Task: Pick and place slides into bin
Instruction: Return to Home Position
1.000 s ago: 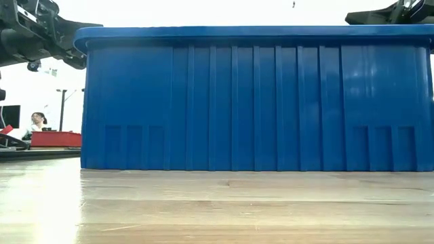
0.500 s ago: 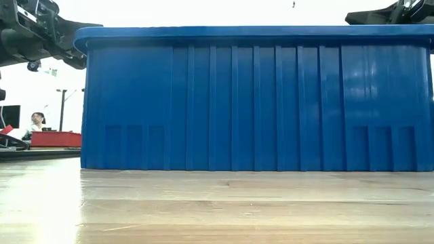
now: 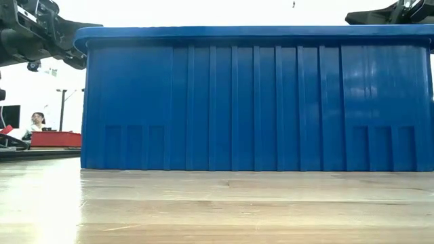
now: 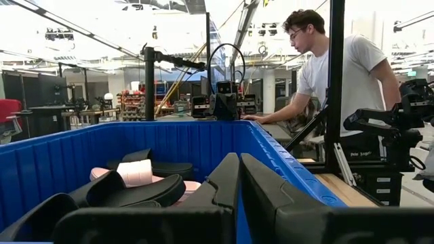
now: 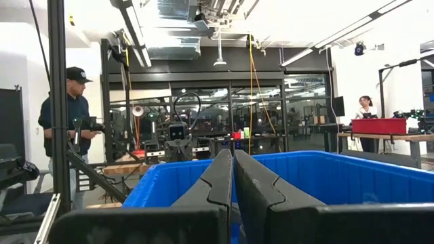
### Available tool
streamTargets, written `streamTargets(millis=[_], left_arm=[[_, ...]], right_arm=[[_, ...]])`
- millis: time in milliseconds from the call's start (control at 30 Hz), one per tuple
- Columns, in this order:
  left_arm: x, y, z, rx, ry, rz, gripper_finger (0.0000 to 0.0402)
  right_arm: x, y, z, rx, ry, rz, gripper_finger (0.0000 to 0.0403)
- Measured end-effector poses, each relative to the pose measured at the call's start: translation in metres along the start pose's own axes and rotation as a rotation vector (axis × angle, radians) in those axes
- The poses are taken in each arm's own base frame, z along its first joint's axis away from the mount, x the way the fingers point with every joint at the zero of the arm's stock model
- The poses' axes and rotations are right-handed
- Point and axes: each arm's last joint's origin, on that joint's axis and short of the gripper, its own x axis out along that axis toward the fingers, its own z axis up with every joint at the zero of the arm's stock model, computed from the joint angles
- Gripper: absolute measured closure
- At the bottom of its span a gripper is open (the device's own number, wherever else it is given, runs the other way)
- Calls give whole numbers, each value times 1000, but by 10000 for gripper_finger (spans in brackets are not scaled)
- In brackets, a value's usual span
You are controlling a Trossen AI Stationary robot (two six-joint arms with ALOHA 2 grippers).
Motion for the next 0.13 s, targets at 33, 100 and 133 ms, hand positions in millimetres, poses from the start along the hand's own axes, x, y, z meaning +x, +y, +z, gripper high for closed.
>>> streamTargets(millis=[33, 100, 133], left_arm=[[0, 0, 0, 0, 0, 0, 402], [0, 0, 0, 0, 0, 0, 402], [0, 0, 0, 0, 0, 0, 402]], right_arm=[[0, 0, 0, 0, 0, 0, 394], [0, 0, 0, 0, 0, 0, 394], [0, 0, 0, 0, 0, 0, 394]])
